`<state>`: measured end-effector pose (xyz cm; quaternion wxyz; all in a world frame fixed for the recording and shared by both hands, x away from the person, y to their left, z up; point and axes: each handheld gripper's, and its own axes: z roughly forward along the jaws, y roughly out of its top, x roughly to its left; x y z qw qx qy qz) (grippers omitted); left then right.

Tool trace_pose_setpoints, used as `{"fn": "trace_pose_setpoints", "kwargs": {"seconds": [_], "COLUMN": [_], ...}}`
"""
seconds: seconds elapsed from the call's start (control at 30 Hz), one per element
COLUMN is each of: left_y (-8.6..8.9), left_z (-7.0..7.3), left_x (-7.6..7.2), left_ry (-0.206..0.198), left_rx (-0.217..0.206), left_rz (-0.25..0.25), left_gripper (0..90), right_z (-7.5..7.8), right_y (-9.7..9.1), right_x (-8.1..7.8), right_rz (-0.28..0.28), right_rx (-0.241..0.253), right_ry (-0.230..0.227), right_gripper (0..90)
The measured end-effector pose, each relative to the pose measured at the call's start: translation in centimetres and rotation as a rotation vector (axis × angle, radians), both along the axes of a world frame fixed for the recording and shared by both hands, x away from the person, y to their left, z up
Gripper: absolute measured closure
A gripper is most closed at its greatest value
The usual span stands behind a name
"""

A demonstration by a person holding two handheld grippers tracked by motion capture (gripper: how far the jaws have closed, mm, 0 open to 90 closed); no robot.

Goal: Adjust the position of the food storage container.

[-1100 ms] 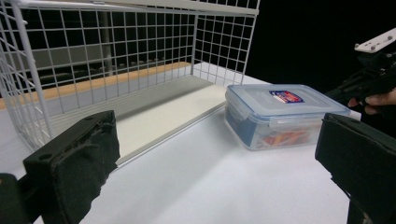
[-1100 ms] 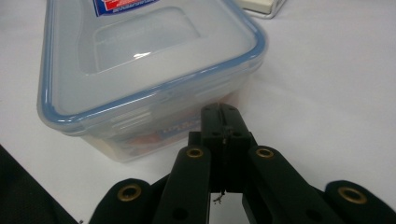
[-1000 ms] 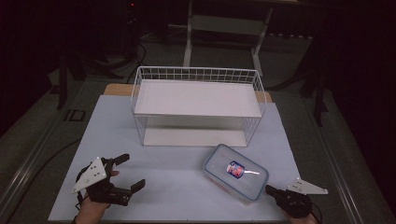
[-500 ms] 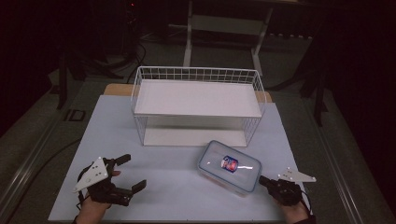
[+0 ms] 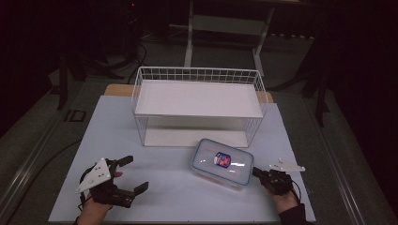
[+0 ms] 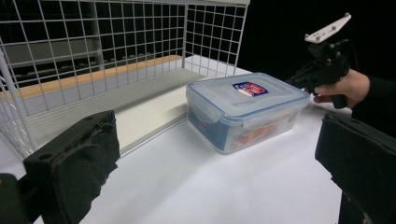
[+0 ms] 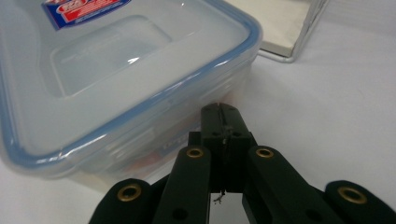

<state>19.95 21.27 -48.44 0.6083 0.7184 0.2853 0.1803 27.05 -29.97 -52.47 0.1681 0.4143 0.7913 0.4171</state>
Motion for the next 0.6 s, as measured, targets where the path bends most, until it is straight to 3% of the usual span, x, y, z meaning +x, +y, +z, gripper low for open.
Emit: {"fn": "trace_pose_setpoints", "kwargs": {"seconds": [0.6], "left_y": [0.0], "left_z": [0.0], "left_x": [0.0], "left_ry": [-0.003], "left_rx": [0.005], "left_rz": [-0.004], "left_gripper": [0.0], "right_z": [0.1], "right_y": [2.6], "right_x": [2.9], "right_rz": [0.025], "right_rx": [-0.025], "right_ry": [0.001], "right_gripper": [90.0]}}
